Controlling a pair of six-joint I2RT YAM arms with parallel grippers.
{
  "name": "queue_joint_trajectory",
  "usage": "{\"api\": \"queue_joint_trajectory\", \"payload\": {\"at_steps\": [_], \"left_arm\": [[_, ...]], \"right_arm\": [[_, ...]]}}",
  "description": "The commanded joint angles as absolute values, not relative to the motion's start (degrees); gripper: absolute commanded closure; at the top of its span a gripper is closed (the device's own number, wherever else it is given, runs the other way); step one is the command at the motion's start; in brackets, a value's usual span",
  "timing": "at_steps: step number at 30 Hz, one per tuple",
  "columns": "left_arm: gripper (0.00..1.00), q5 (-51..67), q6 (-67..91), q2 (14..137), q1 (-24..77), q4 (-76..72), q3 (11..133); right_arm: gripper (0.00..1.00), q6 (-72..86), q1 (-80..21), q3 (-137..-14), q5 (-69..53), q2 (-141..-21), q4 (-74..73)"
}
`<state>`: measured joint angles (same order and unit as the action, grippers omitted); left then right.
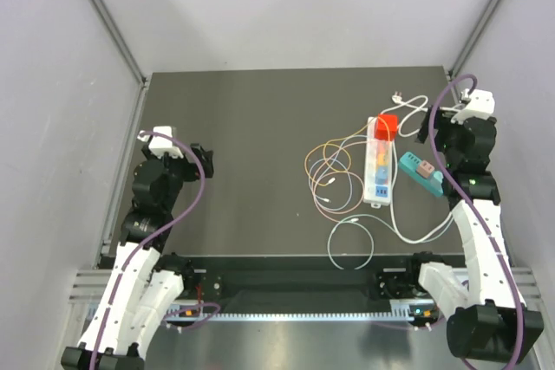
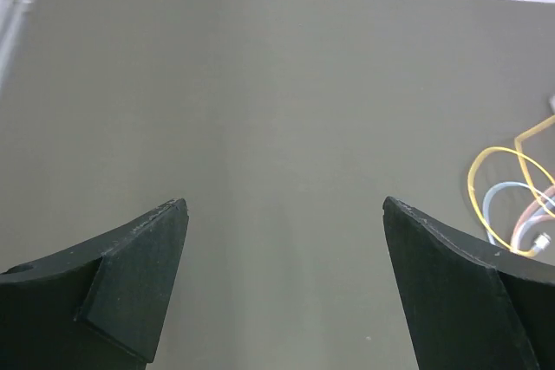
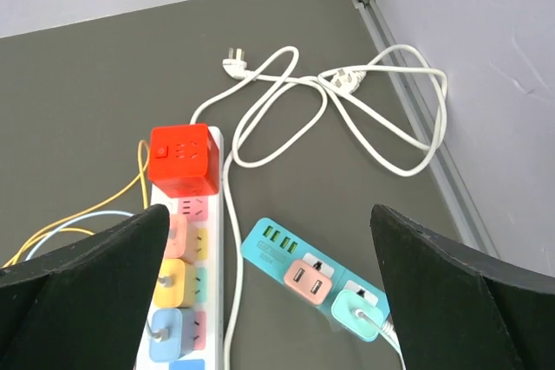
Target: Pull the plug off the socket
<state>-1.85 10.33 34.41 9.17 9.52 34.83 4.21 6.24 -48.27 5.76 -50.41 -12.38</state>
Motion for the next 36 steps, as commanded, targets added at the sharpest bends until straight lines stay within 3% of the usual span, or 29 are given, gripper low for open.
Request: {"api": "queue_joint_trajectory", "payload": {"at_steps": [1,3,7,12,18,25,31,36], "left_arm": [[0.01,4.43,9.84,34.45,9.49,5.80,35.33],[0.01,8.77,10.72,34.72,9.58,3.53,34.81],[0.01,18.97,13.35,38.22,9.93,2.29,35.86],[0.01,25.05,15.55,47.01,14.58,2.11,38.40],[0.01,17.77,17.75,54.48,26.00,1.76,40.60],[0.01,7.76,20.30,63.44,39.98,-3.68,43.15],[0.01,0.44,23.38,80.11,52.97,-6.85,54.90],[0.02,-6.14,25.75,93.34,57.56,-5.63,67.74]], "right_arm": [[0.00,3.26,6.15,-49.57,4.41,-50.62,-10.02],[0.00,-2.77,6.24,-50.97,1.16,-50.54,-10.89],[0.00,-20.00,6.07,-51.42,-19.87,-49.31,-16.06],[0.00,-24.17,6.32,-50.63,-22.76,-49.13,-19.95],[0.00,-17.94,16.51,-47.90,-35.75,-50.27,-17.67],[0.00,-17.32,19.77,-46.58,-36.21,-49.75,-18.02],[0.00,-16.70,22.14,-46.93,-35.33,-50.27,-19.16],[0.00,-15.91,24.43,-46.67,-36.74,-50.36,-19.42]]}}
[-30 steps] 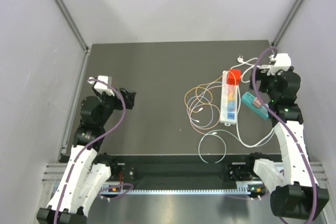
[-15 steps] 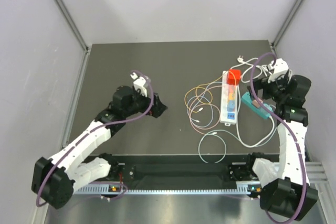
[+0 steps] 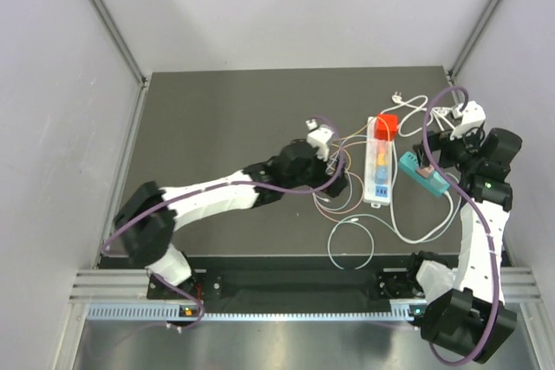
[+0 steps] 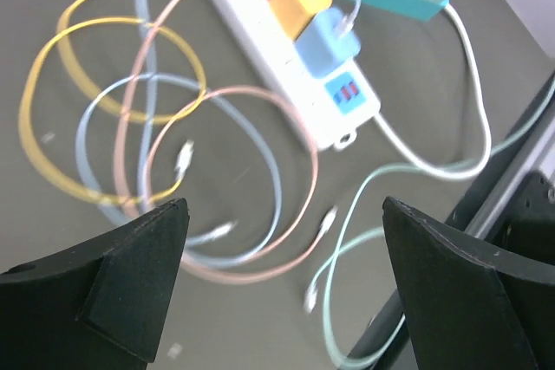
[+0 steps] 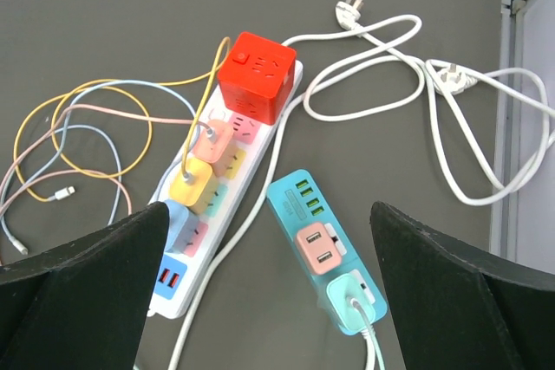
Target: Pull the plug off the socket
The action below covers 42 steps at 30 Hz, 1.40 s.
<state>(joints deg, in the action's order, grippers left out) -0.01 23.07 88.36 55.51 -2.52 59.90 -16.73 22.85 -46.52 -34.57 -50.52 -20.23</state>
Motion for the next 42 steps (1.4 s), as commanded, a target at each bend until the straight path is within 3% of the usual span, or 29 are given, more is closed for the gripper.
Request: {"api": "queue_joint_trajectory", "payload": {"at_steps": [1,8,13,22,42], "left_arm": [[0.02,-6.76,26.36,97.43,58.44,-4.06,70.03],[0.06,-14.49,31.01,110.73,62.57,1.74,86.37],[0.16,-19.33,34.44,117.06,65.03,3.86,93.15],[0.25,-28.11,36.12,126.38,67.32,11.33,104.83],[0.45,-40.95,35.16,139.30,69.43,14.41,117.24]], "right_arm": [[0.00,-15.82,24.87,-46.67,-37.00,-50.45,-19.51],[0.00,-15.29,25.75,-46.85,-37.53,-50.63,-19.60],[0.00,-15.03,26.02,-46.85,-37.53,-50.80,-19.60],[0.00,-14.94,26.45,-46.93,-37.88,-50.71,-19.69],[0.00,-13.97,28.65,-46.85,-39.99,-49.83,-19.77]]}}
